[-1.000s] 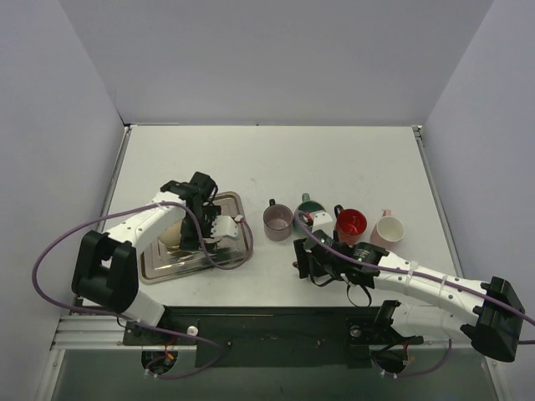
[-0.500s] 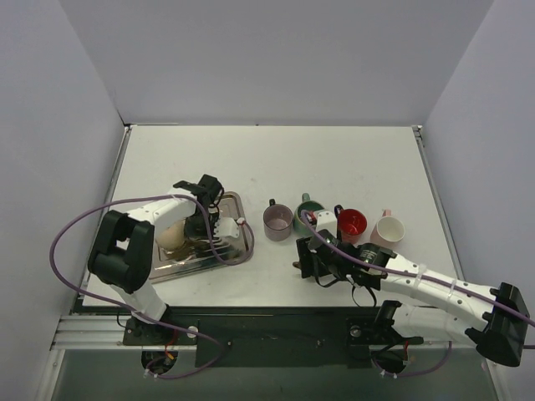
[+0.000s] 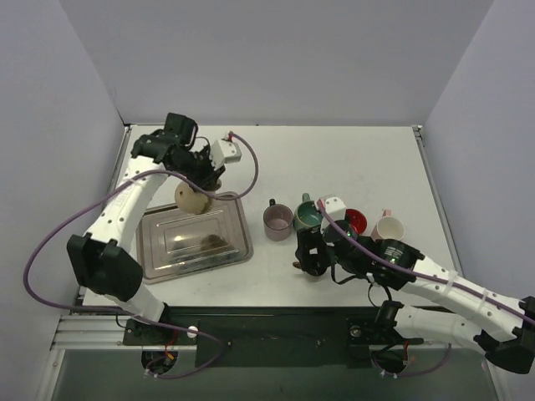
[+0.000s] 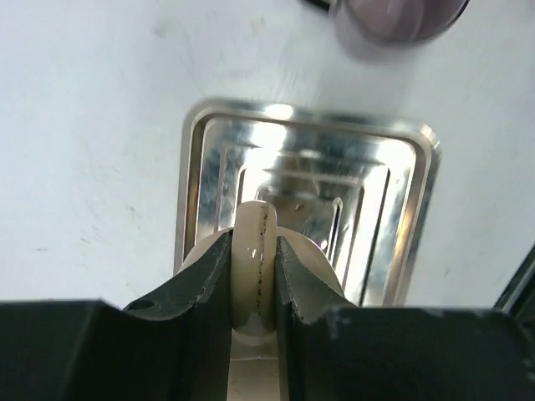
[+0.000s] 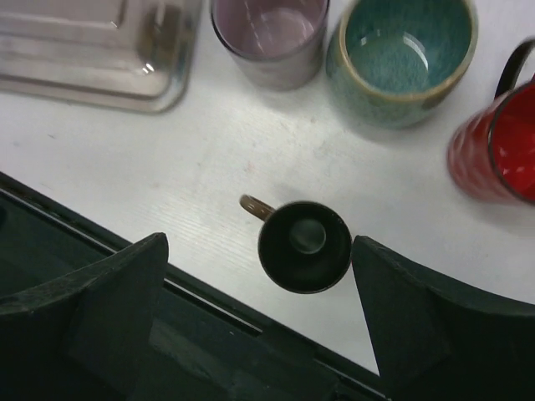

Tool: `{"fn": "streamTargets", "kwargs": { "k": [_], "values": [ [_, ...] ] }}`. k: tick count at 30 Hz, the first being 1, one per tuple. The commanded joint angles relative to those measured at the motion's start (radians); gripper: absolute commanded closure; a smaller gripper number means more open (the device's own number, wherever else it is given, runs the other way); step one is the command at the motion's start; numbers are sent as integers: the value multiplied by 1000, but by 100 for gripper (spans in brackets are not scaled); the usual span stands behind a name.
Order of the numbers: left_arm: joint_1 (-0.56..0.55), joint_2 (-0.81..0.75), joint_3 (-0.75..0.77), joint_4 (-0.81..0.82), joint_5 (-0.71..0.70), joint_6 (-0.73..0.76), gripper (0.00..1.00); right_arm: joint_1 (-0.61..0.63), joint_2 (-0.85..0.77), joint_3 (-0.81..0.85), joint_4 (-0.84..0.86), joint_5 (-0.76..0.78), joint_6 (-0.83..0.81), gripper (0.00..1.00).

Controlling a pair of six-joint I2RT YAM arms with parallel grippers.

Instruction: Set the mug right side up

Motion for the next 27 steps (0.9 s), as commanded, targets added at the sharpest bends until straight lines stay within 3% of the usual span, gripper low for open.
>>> {"fn": "streamTargets", "kwargs": {
  "k": [1, 5, 9, 14, 15, 16, 20, 22, 25, 26, 27],
  "values": [
    [5, -160, 158, -51, 360, -348, 100, 9, -55, 148, 16, 26, -103, 14],
    [-11, -197, 227, 0, 584, -551, 100, 15, -78, 153, 302, -149, -124, 8],
    [-53, -242, 244, 87, 686, -691, 100, 17, -63, 107, 638, -284, -79, 7],
    [-100, -314, 178, 283, 746, -837, 100, 24, 24, 141, 790, -379, -32, 7],
    [-103, -322, 161, 340, 749, -864, 77, 26, 44, 147, 799, -393, -24, 9],
    [-108, -337, 147, 362, 761, -916, 100, 27, 58, 155, 814, -399, -6, 10],
    [-123, -355, 112, 450, 761, -954, 100, 32, 122, 155, 937, -499, 54, 15],
    [-129, -348, 103, 450, 763, -955, 100, 34, 141, 159, 970, -525, 68, 25],
    [-136, -342, 75, 462, 764, -957, 100, 32, 150, 162, 991, -534, 65, 57],
    [-136, -342, 57, 466, 760, -951, 100, 34, 149, 162, 989, -534, 59, 75],
    [-134, -345, 49, 460, 747, -944, 100, 35, 149, 162, 985, -531, 56, 84]
  ]
}}
